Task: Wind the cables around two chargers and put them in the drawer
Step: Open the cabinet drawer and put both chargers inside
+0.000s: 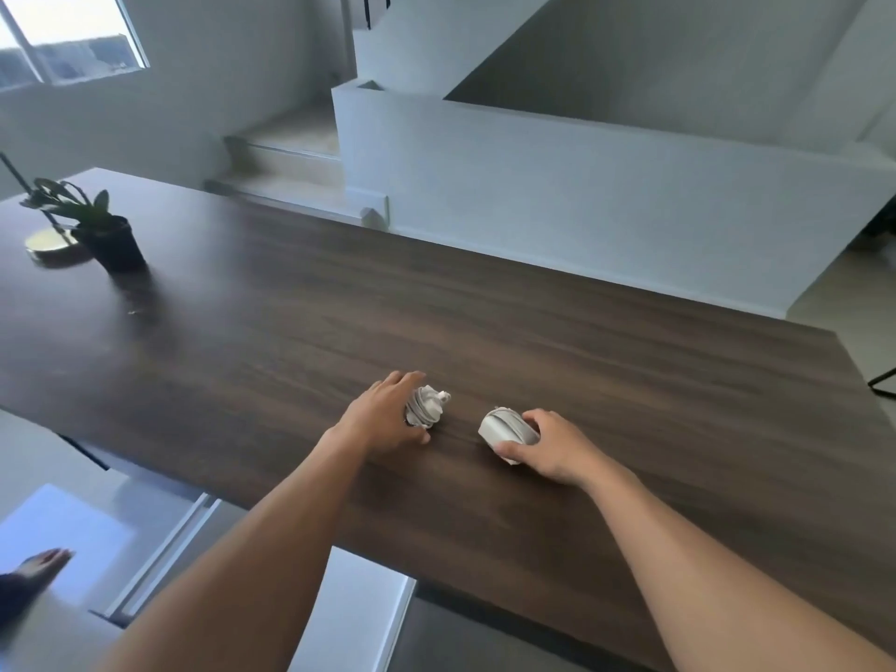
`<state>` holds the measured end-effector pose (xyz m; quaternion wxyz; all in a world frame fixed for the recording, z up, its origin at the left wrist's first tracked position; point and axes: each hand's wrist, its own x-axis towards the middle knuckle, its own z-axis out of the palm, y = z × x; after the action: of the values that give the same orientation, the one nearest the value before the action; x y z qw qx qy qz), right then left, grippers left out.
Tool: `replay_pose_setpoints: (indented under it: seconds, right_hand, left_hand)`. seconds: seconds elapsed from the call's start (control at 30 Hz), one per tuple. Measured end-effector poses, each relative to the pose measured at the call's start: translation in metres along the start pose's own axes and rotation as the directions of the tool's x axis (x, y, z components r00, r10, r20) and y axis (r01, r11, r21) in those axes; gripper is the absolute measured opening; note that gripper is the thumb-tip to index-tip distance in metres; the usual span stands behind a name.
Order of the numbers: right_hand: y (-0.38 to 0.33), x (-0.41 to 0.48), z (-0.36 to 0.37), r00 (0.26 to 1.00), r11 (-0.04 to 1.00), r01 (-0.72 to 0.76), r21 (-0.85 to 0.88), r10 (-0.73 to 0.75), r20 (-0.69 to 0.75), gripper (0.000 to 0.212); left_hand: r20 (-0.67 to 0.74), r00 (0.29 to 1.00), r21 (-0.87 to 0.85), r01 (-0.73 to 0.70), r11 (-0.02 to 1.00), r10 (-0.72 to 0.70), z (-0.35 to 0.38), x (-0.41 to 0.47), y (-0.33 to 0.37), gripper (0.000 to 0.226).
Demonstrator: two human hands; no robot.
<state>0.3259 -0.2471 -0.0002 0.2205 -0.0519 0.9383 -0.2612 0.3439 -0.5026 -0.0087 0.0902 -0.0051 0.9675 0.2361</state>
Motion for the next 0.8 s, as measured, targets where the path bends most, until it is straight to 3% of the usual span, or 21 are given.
replay_pose_setpoints:
  seconds: [0.13, 0.33, 0.53, 0.8]
  right_hand:
    - [-0.005, 0.002, 0.003, 0.999, 1.000, 0.016, -0.016, -0.016, -0.047, 0.074]
    - [-0.012, -0.007, 0.001, 0.990, 0.998, 0.047, -0.031, -0.051, -0.135, 0.065]
    - [-0.033, -0.026, -0.003, 0.962, 0.990, 0.136, 0.025, -0.126, -0.244, 0.064]
    - [-0.103, -0.065, 0.014, 0.917, 0.972, 0.232, 0.024, -0.211, -0.338, 0.064]
  left_hand:
    - [-0.001, 1.000, -0.023, -0.004, 1.000, 0.004, 0.004, 0.002, 0.007, 0.087]
    - [-0.118, 0.993, -0.087, 0.000, 0.996, -0.010, 0.011, -0.006, 0.010, 0.069]
    - [-0.091, 0.996, -0.007, -0.014, 1.000, 0.013, -0.017, -0.026, 0.003, 0.073]
    - [-0.208, 0.977, 0.041, -0.033, 0.999, 0.041, -0.073, -0.072, -0.025, 0.059]
